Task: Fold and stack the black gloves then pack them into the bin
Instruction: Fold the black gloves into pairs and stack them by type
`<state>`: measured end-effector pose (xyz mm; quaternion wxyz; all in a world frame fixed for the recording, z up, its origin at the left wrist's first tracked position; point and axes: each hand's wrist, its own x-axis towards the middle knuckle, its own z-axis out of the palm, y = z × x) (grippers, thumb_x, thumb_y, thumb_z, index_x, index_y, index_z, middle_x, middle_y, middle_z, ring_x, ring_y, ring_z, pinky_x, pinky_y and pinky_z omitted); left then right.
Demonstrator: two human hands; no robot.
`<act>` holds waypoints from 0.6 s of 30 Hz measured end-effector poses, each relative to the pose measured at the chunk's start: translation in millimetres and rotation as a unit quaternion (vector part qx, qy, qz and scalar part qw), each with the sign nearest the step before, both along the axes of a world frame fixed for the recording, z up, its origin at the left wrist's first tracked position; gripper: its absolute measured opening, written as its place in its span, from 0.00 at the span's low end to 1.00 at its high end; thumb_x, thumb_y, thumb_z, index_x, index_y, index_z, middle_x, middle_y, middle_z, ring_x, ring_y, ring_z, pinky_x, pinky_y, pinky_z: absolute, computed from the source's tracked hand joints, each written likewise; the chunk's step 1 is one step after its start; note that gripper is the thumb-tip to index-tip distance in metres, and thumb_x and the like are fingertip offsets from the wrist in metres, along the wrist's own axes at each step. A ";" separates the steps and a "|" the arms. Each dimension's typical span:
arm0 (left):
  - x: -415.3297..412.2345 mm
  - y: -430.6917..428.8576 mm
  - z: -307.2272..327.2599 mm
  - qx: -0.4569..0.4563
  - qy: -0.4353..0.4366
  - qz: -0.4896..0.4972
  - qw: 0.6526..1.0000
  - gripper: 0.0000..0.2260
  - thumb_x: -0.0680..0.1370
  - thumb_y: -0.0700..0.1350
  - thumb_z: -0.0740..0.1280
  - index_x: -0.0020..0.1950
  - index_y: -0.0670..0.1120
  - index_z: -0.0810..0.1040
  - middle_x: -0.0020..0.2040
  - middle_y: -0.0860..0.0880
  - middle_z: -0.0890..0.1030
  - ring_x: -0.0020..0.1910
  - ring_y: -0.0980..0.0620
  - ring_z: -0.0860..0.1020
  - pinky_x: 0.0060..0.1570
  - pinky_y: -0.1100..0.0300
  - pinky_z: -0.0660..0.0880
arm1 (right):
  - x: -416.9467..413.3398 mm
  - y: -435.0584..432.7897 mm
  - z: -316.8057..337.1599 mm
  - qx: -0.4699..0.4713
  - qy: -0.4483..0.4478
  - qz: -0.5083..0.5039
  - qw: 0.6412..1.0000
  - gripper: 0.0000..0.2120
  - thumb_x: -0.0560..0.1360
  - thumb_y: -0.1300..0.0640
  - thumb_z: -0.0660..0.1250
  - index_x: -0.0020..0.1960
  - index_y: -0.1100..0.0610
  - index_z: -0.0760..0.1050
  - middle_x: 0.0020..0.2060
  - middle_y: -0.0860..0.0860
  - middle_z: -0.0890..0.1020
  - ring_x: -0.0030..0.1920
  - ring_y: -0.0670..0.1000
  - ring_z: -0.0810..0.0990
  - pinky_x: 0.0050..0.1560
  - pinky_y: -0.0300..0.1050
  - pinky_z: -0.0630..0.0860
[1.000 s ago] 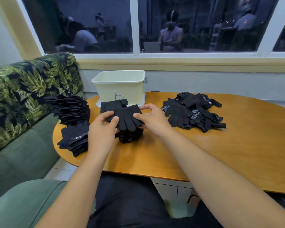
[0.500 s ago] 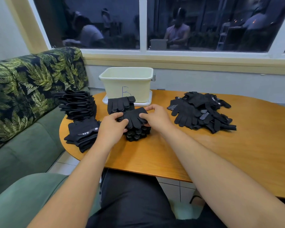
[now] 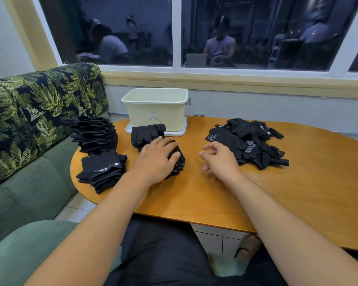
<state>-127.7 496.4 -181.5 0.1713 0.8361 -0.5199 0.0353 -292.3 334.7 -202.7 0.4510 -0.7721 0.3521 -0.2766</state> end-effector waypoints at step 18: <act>-63.5 -56.2 -11.8 -0.012 -0.067 -0.072 0.995 0.25 0.87 0.62 0.52 0.81 0.53 0.68 0.82 0.52 0.68 0.83 0.49 0.60 0.80 0.44 0.59 | -116.1 -51.1 1.1 -0.110 -0.001 -0.086 0.990 0.06 0.82 0.52 0.69 0.55 0.42 0.82 0.48 0.41 0.85 0.42 0.44 0.85 0.45 0.45 0.81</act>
